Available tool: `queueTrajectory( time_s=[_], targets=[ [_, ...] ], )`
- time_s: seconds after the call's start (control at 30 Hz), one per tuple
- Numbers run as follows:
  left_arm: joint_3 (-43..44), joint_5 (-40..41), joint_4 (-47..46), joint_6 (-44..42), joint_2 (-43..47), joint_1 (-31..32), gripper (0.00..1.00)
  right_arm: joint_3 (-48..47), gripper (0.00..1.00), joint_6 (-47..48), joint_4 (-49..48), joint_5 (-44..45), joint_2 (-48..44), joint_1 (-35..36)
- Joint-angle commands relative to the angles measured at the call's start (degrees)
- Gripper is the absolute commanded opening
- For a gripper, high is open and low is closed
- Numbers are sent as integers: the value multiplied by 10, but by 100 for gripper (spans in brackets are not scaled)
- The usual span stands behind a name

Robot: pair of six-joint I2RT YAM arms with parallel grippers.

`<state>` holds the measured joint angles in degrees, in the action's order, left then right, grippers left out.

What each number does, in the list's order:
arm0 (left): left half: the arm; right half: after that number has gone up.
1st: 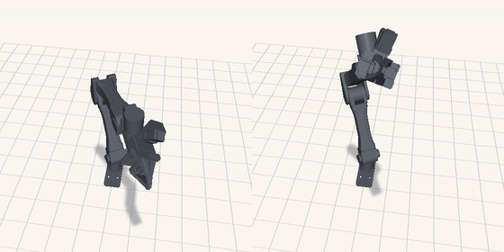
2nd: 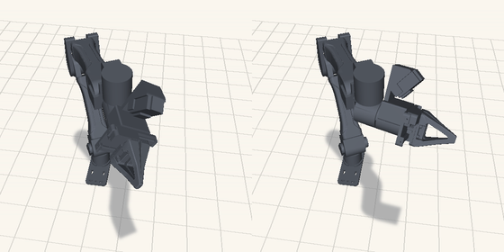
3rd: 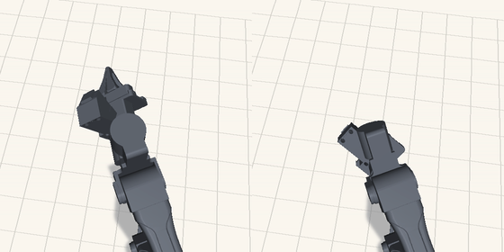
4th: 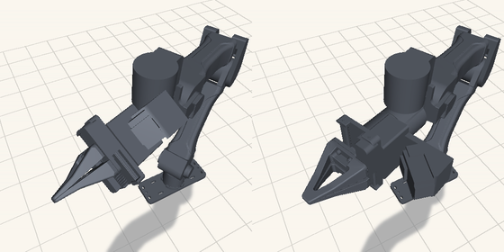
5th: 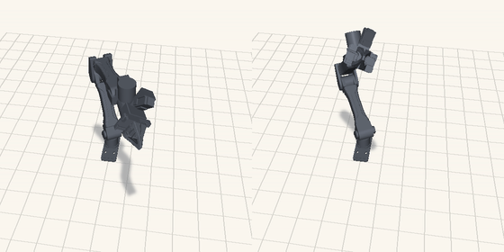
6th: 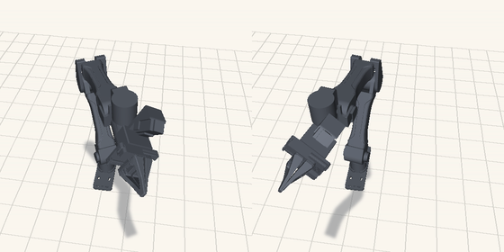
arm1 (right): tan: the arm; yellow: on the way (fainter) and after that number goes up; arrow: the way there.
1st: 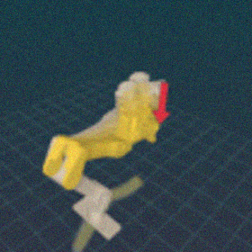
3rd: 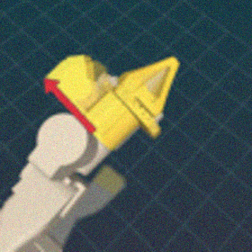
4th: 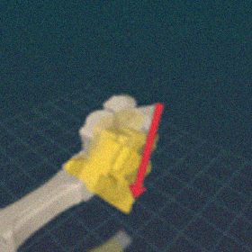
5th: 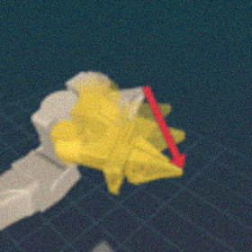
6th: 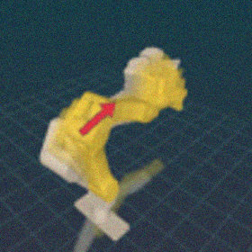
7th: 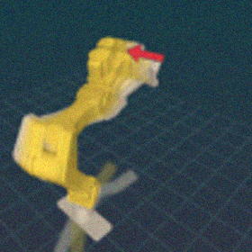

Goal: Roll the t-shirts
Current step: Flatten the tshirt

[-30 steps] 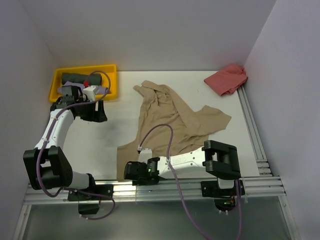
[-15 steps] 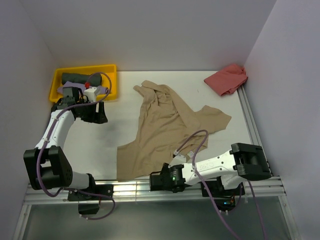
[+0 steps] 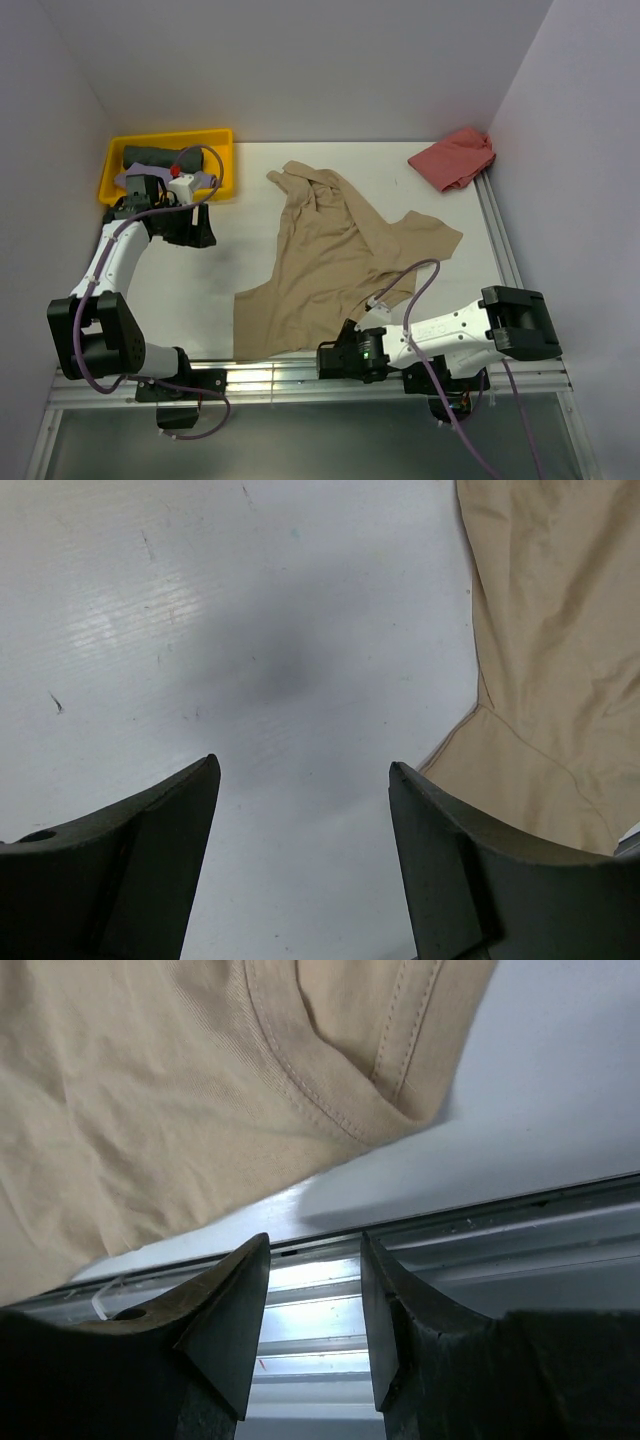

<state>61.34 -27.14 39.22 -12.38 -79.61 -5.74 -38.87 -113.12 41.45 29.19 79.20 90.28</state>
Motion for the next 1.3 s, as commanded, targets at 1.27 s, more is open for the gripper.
queueTrajectory(
  time_s=[1.27],
  targets=[
    [-7,-2,-16,-8,2,11,73,70,52,-211,-80,33,96,-78]
  ],
)
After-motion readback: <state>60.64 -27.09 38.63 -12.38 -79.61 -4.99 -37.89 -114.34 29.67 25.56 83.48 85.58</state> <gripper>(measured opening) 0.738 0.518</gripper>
